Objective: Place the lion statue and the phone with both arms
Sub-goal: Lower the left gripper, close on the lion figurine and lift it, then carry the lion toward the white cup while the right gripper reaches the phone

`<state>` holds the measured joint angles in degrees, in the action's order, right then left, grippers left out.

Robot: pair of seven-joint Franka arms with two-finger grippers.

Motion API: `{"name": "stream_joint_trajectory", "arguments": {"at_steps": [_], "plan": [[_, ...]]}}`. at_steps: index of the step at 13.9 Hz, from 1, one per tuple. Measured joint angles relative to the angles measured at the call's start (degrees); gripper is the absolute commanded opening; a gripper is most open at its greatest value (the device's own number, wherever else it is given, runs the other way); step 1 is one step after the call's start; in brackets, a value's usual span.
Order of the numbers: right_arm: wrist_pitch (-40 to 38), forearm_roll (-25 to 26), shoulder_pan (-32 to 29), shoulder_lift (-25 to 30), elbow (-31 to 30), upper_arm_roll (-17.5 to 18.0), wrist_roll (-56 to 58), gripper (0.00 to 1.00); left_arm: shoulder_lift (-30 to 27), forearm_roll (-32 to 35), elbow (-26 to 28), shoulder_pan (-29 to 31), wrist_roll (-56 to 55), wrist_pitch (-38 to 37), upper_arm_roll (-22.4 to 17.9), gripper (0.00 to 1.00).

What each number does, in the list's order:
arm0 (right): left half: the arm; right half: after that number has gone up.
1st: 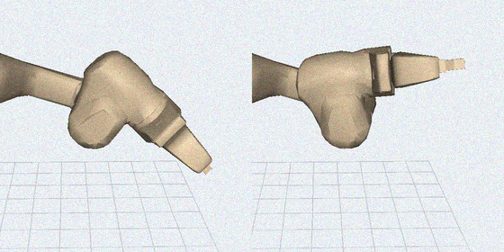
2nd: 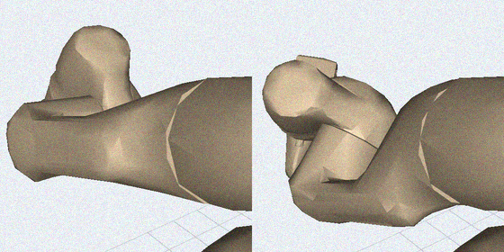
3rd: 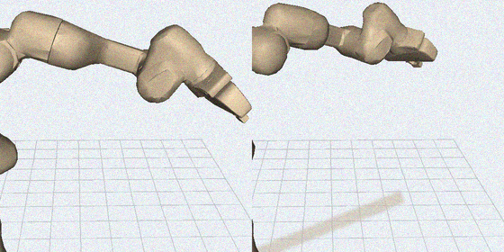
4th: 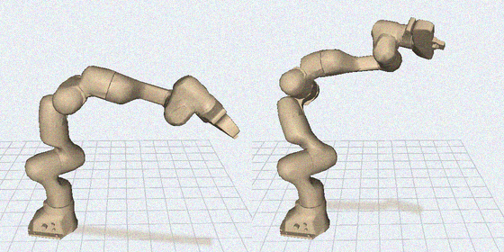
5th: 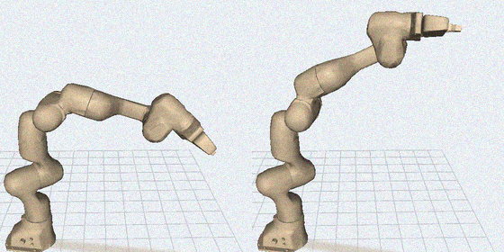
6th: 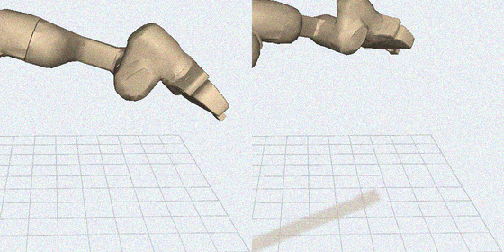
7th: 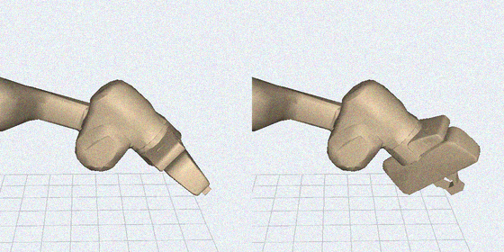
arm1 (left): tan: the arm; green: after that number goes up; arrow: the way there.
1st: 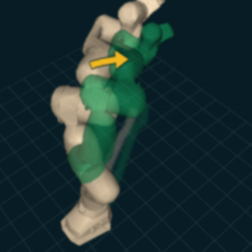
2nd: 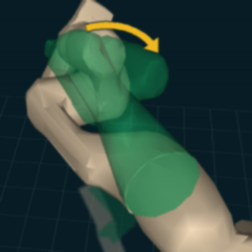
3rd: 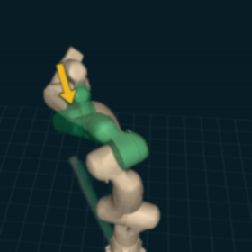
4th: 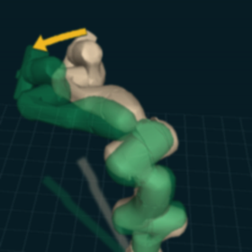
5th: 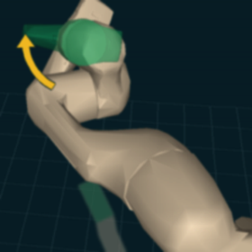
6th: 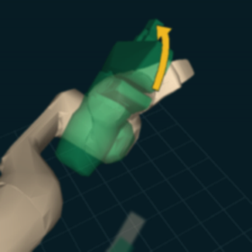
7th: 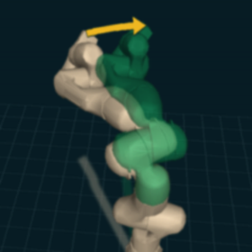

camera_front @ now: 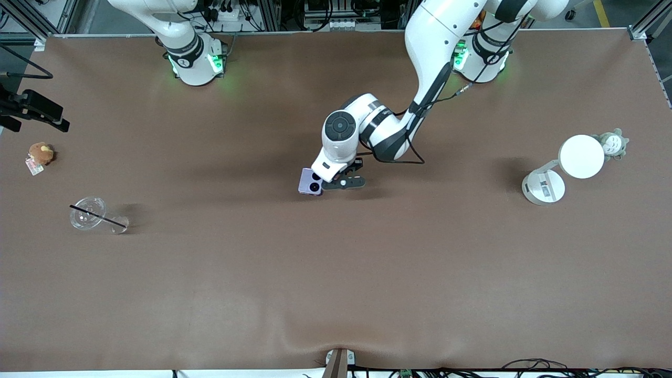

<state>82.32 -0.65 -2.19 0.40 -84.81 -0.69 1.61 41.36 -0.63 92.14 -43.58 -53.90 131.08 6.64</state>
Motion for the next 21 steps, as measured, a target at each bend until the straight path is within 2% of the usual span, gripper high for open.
{"name": "stream_joint_trajectory", "arguments": {"at_steps": [3,8,10,13,17,21], "plan": [[0.00,0.00,0.00,0.00,0.00,-0.02,0.00,1.00,-0.44,0.00,-0.61,0.32,0.25,0.04,-0.34,0.00],[0.12,0.00,0.00,-0.13,0.00,-0.02,0.00,1.00,-4.45,1.22,-0.47,2.58,0.35,-2.26,-1.57,0.00],[1.57,-0.09,0.00,-0.44,0.00,0.05,0.00,1.00,-6.96,2.43,1.42,4.88,0.60,-3.44,-1.66,0.00],[3.50,-0.76,0.09,-2.06,-0.08,0.45,0.00,1.00,-13.95,5.24,8.72,9.04,1.22,-3.91,-1.69,0.00],[9.22,-4.94,2.06,-9.01,-0.34,1.13,0.00,1.00,-22.57,6.22,18.58,15.68,8.03,-3.35,-1.64,0.00],[13.79,-7.05,5.84,-16.33,-0.34,1.28,-0.02,1.00,-25.07,6.31,29.32,23.09,18.77,7.50,-1.61,0.00]]}}
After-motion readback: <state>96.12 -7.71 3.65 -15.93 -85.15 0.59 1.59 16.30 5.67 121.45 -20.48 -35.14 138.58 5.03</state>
